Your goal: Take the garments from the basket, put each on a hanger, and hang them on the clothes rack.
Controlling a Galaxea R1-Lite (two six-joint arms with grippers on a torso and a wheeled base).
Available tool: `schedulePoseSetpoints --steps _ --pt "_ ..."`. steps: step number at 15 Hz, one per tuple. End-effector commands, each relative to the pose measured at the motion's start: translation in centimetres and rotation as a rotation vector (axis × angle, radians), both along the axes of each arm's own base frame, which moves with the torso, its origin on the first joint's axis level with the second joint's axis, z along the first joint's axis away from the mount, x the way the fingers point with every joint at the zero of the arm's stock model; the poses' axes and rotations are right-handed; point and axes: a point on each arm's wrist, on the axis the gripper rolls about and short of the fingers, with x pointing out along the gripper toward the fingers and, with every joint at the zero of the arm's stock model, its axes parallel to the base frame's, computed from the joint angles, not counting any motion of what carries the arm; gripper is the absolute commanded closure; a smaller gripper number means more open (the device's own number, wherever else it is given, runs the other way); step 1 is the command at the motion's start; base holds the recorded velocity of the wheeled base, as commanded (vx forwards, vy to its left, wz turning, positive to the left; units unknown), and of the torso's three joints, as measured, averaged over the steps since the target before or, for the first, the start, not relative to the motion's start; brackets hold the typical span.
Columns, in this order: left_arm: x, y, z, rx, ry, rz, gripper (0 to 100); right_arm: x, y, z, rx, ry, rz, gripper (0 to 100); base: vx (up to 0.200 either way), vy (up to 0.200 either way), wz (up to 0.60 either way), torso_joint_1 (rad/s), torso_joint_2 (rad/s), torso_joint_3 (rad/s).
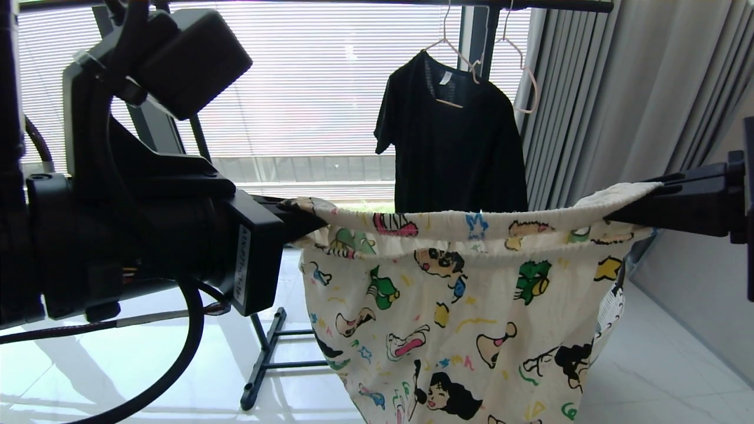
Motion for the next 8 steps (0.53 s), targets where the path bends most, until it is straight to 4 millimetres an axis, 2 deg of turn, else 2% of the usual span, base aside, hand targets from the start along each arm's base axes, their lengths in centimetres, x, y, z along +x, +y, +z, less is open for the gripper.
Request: schedulePoseSetpoints --steps 1,7,8 --pt "0.41 0.29 0.13 -0.002 -0.002 0.023 100 -0.03 0.10 -0.13 -0.005 0.002 0.004 100 0.000 0.000 0.00 0.000 0.00 0.000" --pt "0.59 0.47 0.32 -0.008 -0.007 0.035 100 -0.02 0.09 -0.18 -0.008 0.003 0.002 100 0.000 0.000 0.00 0.000 0.00 0.000" --pt "0.62 0.44 0.27 -0.005 -0.005 0.035 100 0.00 0.08 -0.18 -0.008 0.003 0.000 0 0.000 0.000 0.00 0.000 0.00 0.000"
